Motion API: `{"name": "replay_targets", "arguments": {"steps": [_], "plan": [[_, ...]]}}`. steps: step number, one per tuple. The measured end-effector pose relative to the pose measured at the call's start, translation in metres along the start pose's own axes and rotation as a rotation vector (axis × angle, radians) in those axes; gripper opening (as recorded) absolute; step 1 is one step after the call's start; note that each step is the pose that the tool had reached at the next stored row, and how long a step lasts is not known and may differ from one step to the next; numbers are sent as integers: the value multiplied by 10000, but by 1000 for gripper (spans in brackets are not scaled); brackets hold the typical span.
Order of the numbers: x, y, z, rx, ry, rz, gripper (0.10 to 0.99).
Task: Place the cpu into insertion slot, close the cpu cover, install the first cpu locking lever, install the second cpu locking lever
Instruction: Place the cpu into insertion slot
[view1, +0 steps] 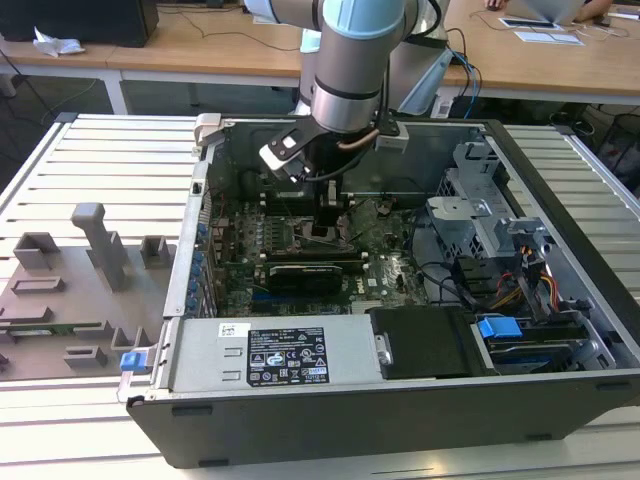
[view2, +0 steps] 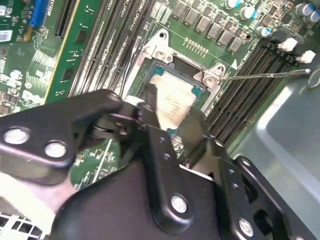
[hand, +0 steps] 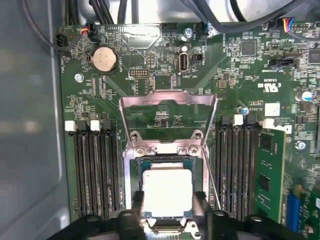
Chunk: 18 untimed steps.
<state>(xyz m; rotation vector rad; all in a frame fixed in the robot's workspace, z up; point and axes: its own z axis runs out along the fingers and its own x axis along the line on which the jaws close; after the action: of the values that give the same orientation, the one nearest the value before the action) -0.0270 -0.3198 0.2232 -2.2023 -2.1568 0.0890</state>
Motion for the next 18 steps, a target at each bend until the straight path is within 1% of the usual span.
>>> {"name": "replay_targets", "arguments": {"steps": [1, 2, 3, 4, 5, 6, 8, 10, 12, 15, 18], "plan": [[0, -2, -30, 0, -7, 1, 416], [1, -4, -47, 0, -11, 1, 416], [1, -5, -64, 0, -15, 1, 294], [2, -7, -84, -1, -22, 2, 294], [3, -10, -115, 0, -36, 4, 173], [4, -12, -149, -1, -48, 4, 114], [5, -16, -194, -1, -61, 5, 106], [6, -21, -256, -1, -71, 6, 106], [5, -24, -293, -1, -73, 6, 106], [6, -34, -412, -2, -72, 6, 106], [5, -40, -488, -1, -73, 6, 106]]}}
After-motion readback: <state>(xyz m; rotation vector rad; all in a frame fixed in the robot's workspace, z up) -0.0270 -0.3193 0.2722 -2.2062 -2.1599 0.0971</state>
